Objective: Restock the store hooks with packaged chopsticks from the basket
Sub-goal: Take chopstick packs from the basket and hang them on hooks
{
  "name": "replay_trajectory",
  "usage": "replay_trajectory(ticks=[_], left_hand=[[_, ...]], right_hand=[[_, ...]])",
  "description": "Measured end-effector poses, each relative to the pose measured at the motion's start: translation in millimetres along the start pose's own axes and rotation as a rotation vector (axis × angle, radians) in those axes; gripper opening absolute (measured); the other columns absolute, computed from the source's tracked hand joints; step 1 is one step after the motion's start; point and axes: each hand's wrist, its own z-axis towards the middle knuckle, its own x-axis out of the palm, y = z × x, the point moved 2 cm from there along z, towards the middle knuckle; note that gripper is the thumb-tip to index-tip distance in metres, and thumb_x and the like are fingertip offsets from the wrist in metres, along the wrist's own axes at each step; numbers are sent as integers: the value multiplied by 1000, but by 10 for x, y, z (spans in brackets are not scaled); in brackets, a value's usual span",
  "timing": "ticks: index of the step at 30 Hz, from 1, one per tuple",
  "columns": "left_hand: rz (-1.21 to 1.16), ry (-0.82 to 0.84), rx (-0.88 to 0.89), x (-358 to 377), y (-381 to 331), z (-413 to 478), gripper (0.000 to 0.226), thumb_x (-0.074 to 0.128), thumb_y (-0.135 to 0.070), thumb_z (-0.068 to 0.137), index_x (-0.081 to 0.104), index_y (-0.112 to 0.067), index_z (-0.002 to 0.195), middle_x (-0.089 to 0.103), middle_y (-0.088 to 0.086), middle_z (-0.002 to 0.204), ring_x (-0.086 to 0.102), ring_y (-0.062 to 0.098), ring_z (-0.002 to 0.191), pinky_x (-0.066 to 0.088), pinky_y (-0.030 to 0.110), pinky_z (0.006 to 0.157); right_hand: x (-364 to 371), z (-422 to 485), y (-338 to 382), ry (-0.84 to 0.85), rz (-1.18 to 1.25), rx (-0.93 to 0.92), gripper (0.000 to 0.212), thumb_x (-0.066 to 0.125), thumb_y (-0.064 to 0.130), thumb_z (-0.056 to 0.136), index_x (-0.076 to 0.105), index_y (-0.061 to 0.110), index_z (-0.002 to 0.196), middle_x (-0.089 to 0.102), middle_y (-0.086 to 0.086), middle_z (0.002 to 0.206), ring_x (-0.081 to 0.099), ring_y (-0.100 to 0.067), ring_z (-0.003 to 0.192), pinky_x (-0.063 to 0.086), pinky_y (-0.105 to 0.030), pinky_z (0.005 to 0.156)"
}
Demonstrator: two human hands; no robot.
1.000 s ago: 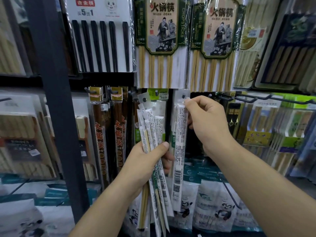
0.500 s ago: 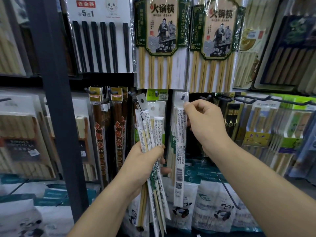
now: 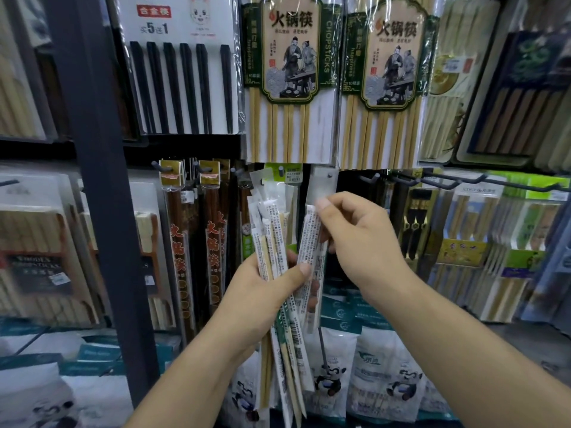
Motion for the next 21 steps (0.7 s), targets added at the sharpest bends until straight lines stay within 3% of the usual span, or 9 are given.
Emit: replay_trajectory(ticks=[3,5,9,15,21], left_hand=[[15,-27,7,-32,-29,15,7,74,-16,93,69,-17,87,79,3,91,75,19,91,60,30,81],[-25,-15,-17,-38,-41,9,9,70,-11,95,67,-15,87,75,5,82,72,18,78,60,28,72],[57,-25,3,-64,-42,-6,7,70,-15,95,67,-15,89,63,-2,66,62,10,63,51,11,60],[74,-17,-23,-61,-6,-2,14,70,-13,95,76,-25,92,67,-10,70,64,7,67,54,20,65],[101,11,27,-24,-42,-9,21,64,-12,90,65,-13,111,67,7,67,58,12,57,51,18,60]], right_hand=[[-69,106,17,-54,20,56,28,54,29,104,69,17,83,60,-2,71,53,-12,64,46,-30,60],[-107,173,27,-85,-23,45,30,53,30,105,68,16,83,60,3,68,53,-7,61,47,-28,59],[-111,223,24,-98,-64,45,34,54,32,103,65,8,82,54,-1,66,48,-8,57,43,-21,52],[-82,249,42,-80,-29,45,36,55,28,102,60,-2,83,47,-6,66,42,-15,57,38,-22,49],[-100,248,-45,-137,-95,89,42,59,34,100,57,-1,76,40,5,54,37,-9,50,36,-15,49]])
